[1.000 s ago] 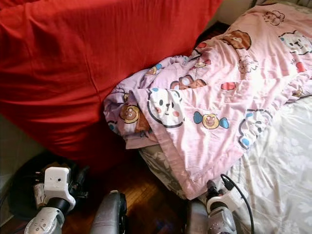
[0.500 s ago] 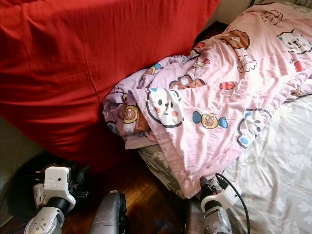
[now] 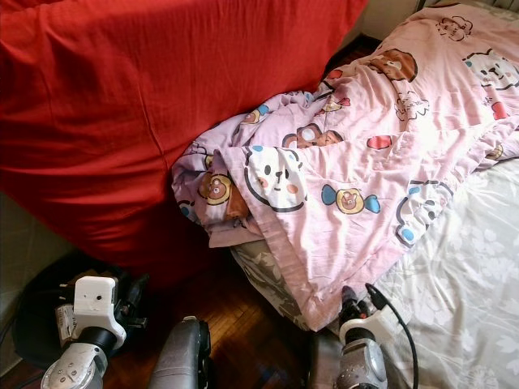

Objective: Clean up the room

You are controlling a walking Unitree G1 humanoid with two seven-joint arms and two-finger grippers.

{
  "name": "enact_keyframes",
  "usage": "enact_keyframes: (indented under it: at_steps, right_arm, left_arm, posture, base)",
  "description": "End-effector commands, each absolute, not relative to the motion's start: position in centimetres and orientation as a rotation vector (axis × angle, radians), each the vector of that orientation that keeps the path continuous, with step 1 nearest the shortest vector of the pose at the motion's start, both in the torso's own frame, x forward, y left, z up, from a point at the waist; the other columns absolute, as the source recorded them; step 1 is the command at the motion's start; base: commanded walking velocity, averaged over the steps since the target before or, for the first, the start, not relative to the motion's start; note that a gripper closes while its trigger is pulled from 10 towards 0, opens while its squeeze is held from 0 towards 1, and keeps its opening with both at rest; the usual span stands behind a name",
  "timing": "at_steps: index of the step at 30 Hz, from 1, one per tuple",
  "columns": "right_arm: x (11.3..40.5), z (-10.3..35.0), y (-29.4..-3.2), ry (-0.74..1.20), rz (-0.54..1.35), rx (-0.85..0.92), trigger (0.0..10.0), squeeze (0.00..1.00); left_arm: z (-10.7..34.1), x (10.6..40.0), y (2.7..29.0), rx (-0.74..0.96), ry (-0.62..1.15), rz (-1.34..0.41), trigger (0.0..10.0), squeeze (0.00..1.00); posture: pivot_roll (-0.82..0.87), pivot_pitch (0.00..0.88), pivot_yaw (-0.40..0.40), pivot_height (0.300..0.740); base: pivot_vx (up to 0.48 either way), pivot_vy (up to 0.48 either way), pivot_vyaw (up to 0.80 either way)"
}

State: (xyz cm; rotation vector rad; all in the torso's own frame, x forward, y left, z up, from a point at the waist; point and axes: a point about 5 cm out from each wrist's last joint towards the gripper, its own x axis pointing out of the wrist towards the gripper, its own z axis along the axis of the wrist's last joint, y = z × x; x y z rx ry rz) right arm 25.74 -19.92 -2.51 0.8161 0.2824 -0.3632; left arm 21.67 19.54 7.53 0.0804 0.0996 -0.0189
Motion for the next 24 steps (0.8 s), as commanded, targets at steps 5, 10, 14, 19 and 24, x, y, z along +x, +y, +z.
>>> enact_keyframes:
  at_steps: [5, 10, 14, 19, 24]
  right_arm:
    - [25.0, -3.3, -19.1, 0.336, -0.348, 0.834, 10.0, 0.0]
    - [24.5, -4.1, -18.3, 0.403, -0.322, 0.843, 10.0, 0.0]
    - [24.2, -4.4, -17.7, 0.442, -0.288, 0.849, 10.0, 0.0]
    - [24.4, -4.3, -17.0, 0.45, -0.228, 0.877, 10.0, 0.0]
    - [24.5, -4.3, -16.4, 0.471, -0.193, 0.868, 10.0, 0.0]
  left_arm:
    - [7.4, 21.5, 19.7, 0.082, 0.117, -0.021, 10.0, 0.0]
    - [7.3, 21.4, 19.6, 0.084, 0.12, -0.021, 10.0, 0.0]
    - [7.4, 21.4, 19.7, 0.085, 0.12, -0.021, 10.0, 0.0]
    - [7.3, 21.4, 19.6, 0.085, 0.124, -0.024, 10.0, 0.0]
    - [7.2, 21.4, 19.6, 0.084, 0.128, -0.025, 10.0, 0.0]
  posture:
    - [0.19, 0.259, 0.066, 0.621]
    - [0.19, 0.26, 0.066, 0.621]
    - [0.19, 0.261, 0.067, 0.621]
    - [0.19, 0.263, 0.068, 0.621]
    - [0.19, 0.263, 0.069, 0.621]
  base:
    - [0.0, 0.0, 0.0]
    - [0.0, 0.0, 0.0]
    - [0.0, 0.0, 0.0]
    - [0.0, 0.0, 0.0]
    - [0.0, 0.0, 0.0]
